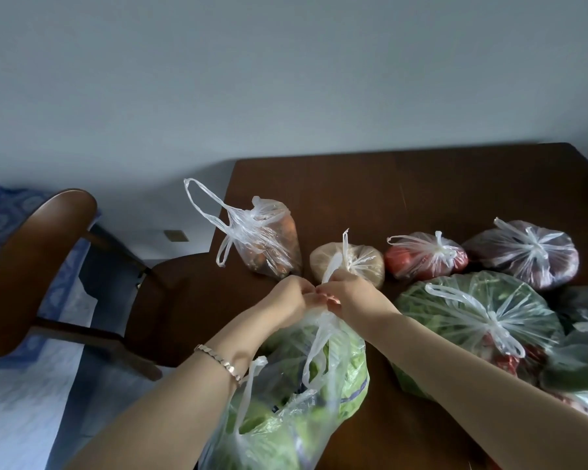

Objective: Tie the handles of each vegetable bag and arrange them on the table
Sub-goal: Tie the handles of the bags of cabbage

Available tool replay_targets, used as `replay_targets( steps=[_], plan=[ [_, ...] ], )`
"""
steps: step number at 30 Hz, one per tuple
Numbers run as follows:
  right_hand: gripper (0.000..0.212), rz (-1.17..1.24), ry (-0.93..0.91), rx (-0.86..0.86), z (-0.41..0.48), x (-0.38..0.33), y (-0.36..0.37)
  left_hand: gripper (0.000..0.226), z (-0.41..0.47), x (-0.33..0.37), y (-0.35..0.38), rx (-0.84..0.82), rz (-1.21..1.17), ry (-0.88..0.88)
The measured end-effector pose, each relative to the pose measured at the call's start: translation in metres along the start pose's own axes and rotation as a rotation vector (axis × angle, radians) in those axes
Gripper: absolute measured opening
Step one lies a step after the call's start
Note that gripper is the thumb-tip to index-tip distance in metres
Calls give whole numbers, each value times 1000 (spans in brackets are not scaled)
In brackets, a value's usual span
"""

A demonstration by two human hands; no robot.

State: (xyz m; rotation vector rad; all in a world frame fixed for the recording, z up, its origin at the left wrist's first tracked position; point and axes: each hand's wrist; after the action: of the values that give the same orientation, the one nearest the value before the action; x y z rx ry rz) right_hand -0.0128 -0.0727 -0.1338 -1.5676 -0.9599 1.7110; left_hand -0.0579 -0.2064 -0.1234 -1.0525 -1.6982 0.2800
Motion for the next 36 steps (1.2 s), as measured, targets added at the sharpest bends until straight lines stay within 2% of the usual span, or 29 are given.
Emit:
replay_targets(
  steps=[2, 6, 9, 13, 19, 21, 23, 26, 28, 30, 32, 34, 36],
  plan=[
    [25, -13, 33, -16, 0, 1, 1, 25, -4, 1, 1, 18, 68, 41],
    [18, 182, 155, 92, -1, 3, 3, 36, -8, 0, 1, 58, 23, 90],
    [16, 375, 294, 194, -4, 3, 4, 34, -13, -1, 0, 124, -2, 165],
    [15, 507, 428, 277, -5, 3, 8, 29, -13, -4, 3, 208, -2, 245],
    [6, 730, 568, 204, -6, 7, 3, 34, -11, -10, 13, 278, 151, 342],
    [15, 795, 622, 162, -4, 8, 2, 29, -12, -17, 14, 331, 137, 398],
    [18, 1005, 738, 40, -4, 10, 1, 21, -10, -23, 13, 336, 38, 424],
    [22, 1346, 796, -183, -7, 18, 0, 17, -10, -21, 15, 269, -174, 279],
    [23, 1392, 749, -179, -10, 21, 2, 18, -7, -16, 20, 233, -226, 89],
    [19, 1243, 685, -52, -11, 21, 6, 21, -5, -12, 21, 179, -263, -66],
    [20, 962, 550, 105, -11, 17, 7, 21, -4, -10, 20, 106, -360, -156],
    [17, 649, 345, 226, -11, 13, 8, 18, -4, -9, 17, 46, -459, -234],
    [17, 392, 114, 267, -12, 13, 7, 23, -4, -8, 16, -2, -550, -298]
  ],
)
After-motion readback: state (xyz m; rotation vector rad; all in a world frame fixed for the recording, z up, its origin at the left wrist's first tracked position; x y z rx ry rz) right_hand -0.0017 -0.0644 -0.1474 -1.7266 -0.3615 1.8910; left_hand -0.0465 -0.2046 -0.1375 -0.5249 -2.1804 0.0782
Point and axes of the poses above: each hand's wrist, its own z-axis towards the middle knuckle, its own y-axis out of the palm, x = y × z, and after that the axes turned 11 degrees about x, right-handed
